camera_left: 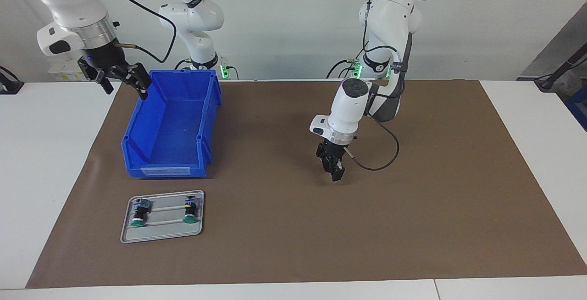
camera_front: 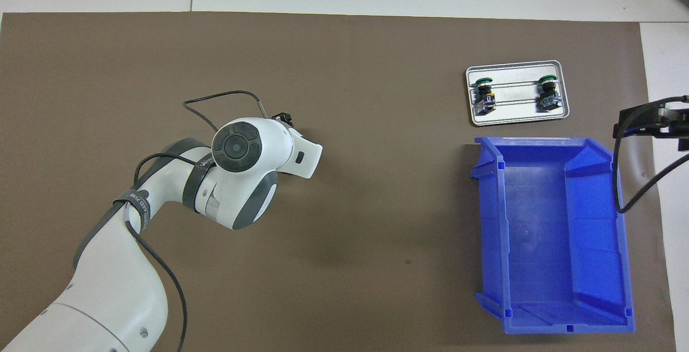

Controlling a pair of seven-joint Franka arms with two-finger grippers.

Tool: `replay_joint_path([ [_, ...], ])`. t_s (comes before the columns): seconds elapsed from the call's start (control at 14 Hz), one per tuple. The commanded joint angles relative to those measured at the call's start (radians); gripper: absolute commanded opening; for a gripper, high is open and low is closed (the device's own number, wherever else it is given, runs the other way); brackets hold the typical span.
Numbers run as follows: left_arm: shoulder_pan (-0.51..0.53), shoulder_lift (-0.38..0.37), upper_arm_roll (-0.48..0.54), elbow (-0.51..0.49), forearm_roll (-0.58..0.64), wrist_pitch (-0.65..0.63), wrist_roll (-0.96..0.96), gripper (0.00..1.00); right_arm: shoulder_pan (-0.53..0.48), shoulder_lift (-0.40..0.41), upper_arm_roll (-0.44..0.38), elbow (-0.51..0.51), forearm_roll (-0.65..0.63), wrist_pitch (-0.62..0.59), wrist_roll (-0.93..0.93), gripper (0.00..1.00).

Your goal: Place and press button with both arms

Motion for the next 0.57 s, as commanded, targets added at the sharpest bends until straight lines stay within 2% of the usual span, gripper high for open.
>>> replay_joint_path([
  [0.0,0.005,-0.060,-0.005,-0.064,-0.012,0.003,-0.005,0.00,-0.009,-0.022,0.010,-0.024,-0.017,-0.005,-0.026,1.00],
  [0.29,0.000,-0.117,-0.005,-0.131,-0.012,-0.003,-0.005,0.00,-0.009,-0.025,0.010,-0.024,-0.017,-0.007,-0.026,1.00],
  [0.5,-0.005,-0.128,-0.005,-0.147,-0.012,-0.007,-0.007,0.00,-0.009,-0.025,0.010,-0.025,-0.017,-0.007,-0.026,1.00],
])
